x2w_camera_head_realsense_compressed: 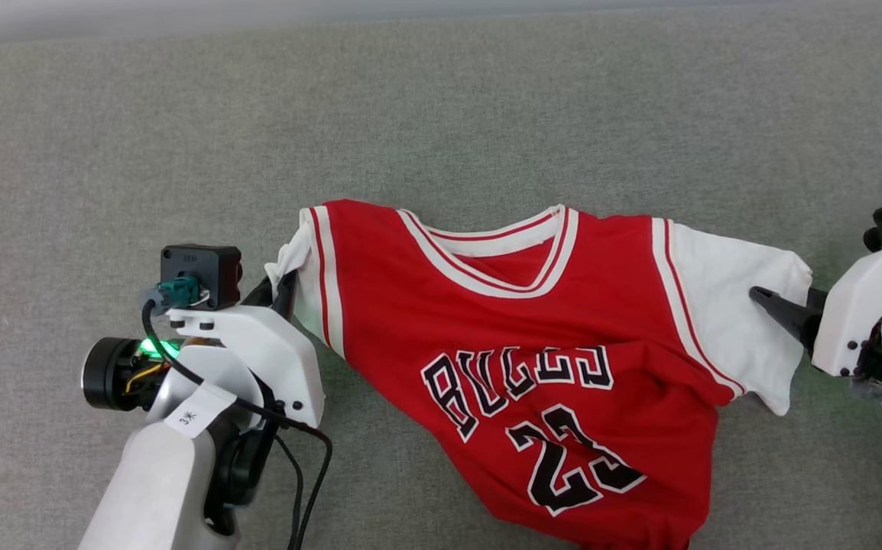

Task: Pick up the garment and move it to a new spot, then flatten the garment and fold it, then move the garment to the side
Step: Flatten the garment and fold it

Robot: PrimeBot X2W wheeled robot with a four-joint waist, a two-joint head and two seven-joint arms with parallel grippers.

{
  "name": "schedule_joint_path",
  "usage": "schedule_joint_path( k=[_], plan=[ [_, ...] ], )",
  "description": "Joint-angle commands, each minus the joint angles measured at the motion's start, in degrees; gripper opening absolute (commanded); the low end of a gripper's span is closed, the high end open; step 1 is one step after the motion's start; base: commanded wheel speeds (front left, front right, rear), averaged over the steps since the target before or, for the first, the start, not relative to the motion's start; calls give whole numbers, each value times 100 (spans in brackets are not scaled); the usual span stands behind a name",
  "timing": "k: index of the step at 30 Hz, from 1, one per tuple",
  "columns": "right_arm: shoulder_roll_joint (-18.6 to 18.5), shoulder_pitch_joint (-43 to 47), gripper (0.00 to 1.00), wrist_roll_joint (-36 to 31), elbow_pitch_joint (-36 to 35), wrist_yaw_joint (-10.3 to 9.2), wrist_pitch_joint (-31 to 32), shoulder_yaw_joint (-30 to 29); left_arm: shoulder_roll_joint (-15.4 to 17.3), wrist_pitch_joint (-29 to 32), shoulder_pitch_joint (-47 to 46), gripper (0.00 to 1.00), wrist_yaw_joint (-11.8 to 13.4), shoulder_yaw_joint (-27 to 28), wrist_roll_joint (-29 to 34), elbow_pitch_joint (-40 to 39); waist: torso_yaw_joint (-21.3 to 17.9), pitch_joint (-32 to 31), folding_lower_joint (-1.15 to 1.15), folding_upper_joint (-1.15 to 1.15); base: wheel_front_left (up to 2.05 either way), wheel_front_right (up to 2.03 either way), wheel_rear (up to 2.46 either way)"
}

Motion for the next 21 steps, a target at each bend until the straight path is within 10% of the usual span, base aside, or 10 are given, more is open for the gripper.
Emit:
schedule_joint_path(
  k=[1, 3, 6, 21],
  plan=[
    [13, -18, 100, 83, 107, -2, 62, 185, -23, -51, -59, 0, 26, 5, -6, 8, 40, 47, -1, 0, 0, 0, 0],
    [72, 17, 100, 266, 253, 0, 76, 498, -41, -94, -40, 0, 40, 16, -22, 30, 37, 64, -1, 0, 0, 0, 0],
    [92, 67, 0, 535, 445, 7, 183, 866, -60, -145, -2, 0, 54, 30, -70, 63, 28, 68, -1, 0, 0, 0, 0],
    [-559, -710, 0, 868, 498, -5, -1016, 1360, 104, -705, -52, 0, 39, 376, -208, 345, -249, -584, -1, 0, 0, 0, 0]
  ],
)
